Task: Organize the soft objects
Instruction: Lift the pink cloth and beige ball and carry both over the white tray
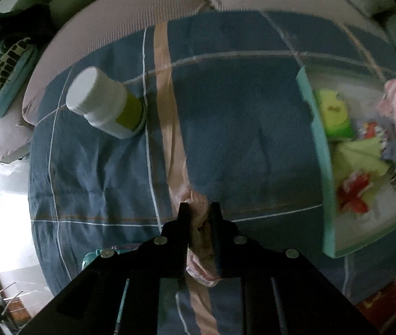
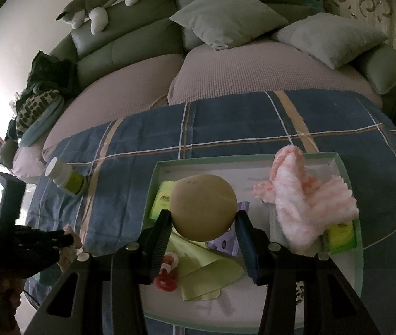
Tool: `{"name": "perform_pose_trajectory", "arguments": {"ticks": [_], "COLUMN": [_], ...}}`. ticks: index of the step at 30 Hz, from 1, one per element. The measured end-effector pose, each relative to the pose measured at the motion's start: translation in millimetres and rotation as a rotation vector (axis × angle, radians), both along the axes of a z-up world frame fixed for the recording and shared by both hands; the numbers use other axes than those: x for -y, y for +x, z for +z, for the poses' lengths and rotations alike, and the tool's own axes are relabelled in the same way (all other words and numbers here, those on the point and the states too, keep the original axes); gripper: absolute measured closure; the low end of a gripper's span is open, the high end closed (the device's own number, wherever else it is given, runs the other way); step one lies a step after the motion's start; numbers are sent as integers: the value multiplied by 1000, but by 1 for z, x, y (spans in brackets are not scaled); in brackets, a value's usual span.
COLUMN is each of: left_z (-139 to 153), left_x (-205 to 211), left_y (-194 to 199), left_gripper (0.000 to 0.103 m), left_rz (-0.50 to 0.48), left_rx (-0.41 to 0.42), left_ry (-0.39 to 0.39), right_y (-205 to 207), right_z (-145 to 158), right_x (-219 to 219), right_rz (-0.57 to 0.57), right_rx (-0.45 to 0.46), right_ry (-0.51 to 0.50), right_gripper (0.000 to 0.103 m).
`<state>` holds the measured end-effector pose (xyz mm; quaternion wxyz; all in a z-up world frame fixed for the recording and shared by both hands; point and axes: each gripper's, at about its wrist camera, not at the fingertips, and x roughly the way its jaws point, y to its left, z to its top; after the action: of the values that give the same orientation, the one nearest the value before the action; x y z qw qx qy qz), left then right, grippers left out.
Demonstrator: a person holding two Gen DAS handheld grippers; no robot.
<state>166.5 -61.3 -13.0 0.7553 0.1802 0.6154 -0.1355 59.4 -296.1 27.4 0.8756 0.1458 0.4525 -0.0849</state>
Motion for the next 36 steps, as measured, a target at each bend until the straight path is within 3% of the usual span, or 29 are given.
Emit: {"name": "perform_pose_trajectory", "arguments": {"ticks": [12, 21, 27, 36], "left_z": [67, 102, 99, 72], "left_x": [27, 57, 79, 107], "left_y": [-17, -29, -34, -35], "left_gripper": [88, 88, 88, 88], "left_rz": [-17, -3, -23, -19], "left_rx": [127, 180, 163, 91], "left_ry": [-196, -418, -482, -552], "right_y": [-1, -14, -24, -32], "right_z": [1, 10, 14, 13], "right_x": [-1, 25, 45, 62], "right_rz": [11, -33, -100, -159], "right_rx": [-2, 53, 53, 49], "right_ry": [-22, 47, 33, 23], "right_gripper": [53, 53, 53, 53]}}
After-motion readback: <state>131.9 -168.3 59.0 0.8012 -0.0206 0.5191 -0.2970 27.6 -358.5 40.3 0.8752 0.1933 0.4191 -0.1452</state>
